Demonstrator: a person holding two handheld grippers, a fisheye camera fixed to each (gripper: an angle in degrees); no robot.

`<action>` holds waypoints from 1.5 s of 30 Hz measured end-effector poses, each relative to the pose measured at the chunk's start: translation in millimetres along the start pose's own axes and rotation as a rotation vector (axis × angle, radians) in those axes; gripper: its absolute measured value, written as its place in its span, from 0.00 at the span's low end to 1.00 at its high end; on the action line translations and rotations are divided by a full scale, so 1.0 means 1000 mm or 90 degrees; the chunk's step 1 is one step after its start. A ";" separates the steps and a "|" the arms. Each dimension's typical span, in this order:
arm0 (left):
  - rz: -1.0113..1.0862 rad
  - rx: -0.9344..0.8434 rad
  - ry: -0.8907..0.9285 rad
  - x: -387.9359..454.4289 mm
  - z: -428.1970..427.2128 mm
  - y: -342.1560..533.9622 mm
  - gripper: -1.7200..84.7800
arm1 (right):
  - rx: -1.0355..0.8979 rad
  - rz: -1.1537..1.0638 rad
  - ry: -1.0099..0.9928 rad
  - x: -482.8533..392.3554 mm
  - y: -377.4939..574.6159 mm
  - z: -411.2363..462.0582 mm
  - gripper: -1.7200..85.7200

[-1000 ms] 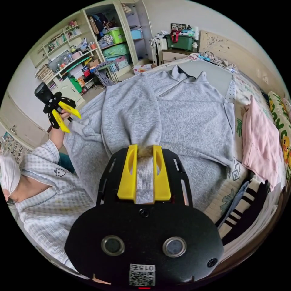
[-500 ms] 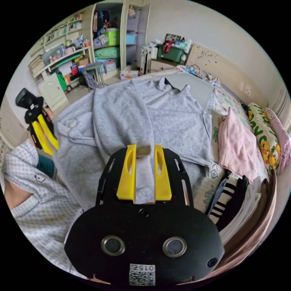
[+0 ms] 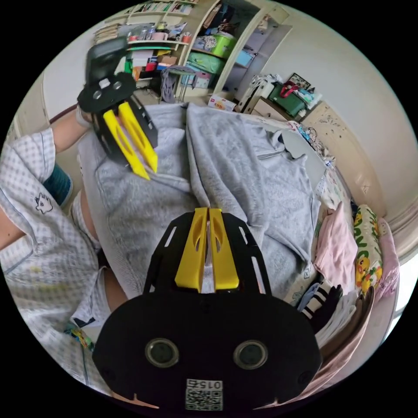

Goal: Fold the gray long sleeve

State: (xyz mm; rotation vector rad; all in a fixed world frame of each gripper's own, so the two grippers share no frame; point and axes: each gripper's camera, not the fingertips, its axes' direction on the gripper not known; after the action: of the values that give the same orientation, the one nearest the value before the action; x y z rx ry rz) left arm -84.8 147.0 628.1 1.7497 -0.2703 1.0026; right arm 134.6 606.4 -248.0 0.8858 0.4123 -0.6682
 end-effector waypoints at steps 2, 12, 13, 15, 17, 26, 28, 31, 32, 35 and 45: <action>0.022 -0.008 -0.028 0.016 0.005 0.000 0.05 | 0.057 0.025 -0.030 0.010 0.004 -0.024 0.01; 0.044 -0.006 -0.016 0.017 0.009 0.016 0.06 | -0.055 -0.002 -0.142 0.008 0.002 -0.001 0.05; 0.043 -0.005 -0.001 0.012 0.004 0.022 0.06 | -0.047 -0.016 -0.171 0.010 0.001 -0.009 0.07; 0.038 0.008 0.018 0.000 -0.013 0.034 0.08 | -0.009 -0.021 -0.197 0.016 0.001 -0.025 0.07; -0.007 0.076 0.013 -0.032 -0.053 0.055 0.08 | 0.041 -0.009 -0.165 0.024 -0.004 -0.040 0.07; -0.163 -0.023 -0.005 -0.151 0.022 0.085 0.08 | -0.070 -0.016 -0.138 0.045 -0.052 0.026 0.02; -0.147 -0.073 0.018 -0.159 0.046 0.087 0.08 | -0.070 -0.016 -0.151 0.050 -0.056 0.030 0.02; -0.122 -0.074 0.064 -0.178 0.036 0.092 0.07 | -0.078 -0.022 -0.193 0.066 -0.066 0.023 0.03; -0.117 -0.050 0.051 -0.190 0.020 0.097 0.07 | -0.056 -0.027 -0.209 0.079 -0.069 0.012 0.05; -0.166 0.030 -0.066 -0.249 -0.022 0.112 0.07 | 0.044 0.041 -0.148 0.131 -0.080 -0.012 0.08; -0.439 0.038 -0.138 -0.517 0.062 0.181 0.14 | 0.123 0.301 -0.020 0.344 -0.156 0.094 0.12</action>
State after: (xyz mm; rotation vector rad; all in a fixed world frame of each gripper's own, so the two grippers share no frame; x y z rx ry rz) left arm -485.5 -125.3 365.6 1.8125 0.2259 0.3253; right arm 282.9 334.7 -483.9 1.1067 0.1001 -0.2872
